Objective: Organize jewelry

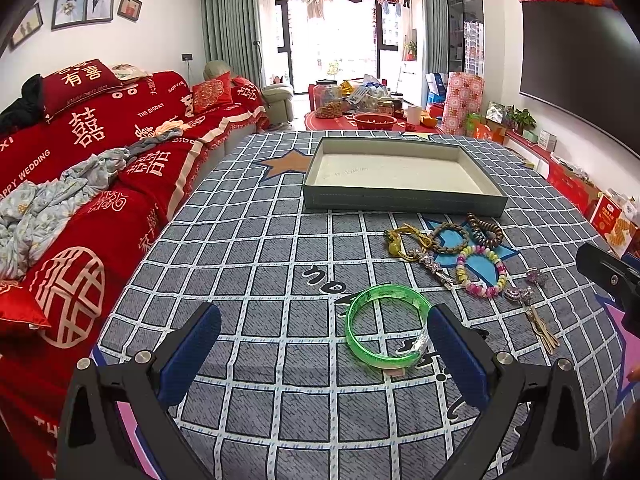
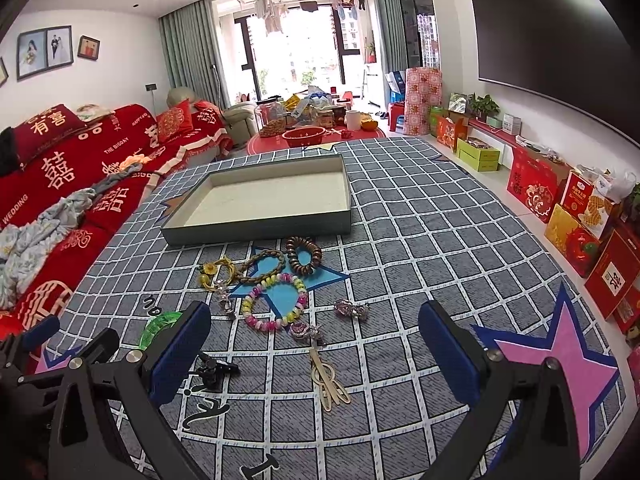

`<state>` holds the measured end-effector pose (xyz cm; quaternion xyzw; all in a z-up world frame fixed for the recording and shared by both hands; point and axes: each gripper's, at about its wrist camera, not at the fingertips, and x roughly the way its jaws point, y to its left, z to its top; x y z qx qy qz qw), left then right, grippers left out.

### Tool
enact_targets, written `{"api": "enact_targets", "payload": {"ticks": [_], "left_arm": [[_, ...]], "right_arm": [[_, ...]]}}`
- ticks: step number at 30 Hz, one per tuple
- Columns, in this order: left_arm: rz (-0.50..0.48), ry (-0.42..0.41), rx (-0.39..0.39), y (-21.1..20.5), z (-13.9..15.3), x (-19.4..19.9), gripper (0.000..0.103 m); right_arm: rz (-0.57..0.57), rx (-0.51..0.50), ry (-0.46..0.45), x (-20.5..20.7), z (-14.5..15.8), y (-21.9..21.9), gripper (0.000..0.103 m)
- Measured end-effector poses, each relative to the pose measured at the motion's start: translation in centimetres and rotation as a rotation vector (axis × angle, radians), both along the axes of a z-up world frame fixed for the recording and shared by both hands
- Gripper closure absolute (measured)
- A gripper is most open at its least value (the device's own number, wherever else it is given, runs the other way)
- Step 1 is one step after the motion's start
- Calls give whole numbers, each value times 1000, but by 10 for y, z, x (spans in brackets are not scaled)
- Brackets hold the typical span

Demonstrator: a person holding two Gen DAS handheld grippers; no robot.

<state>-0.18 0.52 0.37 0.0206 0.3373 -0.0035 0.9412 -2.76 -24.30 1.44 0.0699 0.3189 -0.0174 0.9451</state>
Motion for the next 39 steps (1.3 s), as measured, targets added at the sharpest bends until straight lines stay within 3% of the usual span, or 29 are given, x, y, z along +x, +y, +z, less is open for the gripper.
{"api": "enact_targets", "payload": {"ticks": [39], "left_arm": [[5,2,-3,2,-2,-1,0]], "right_arm": [[9,10,-6,0,-2,2,0]]}}
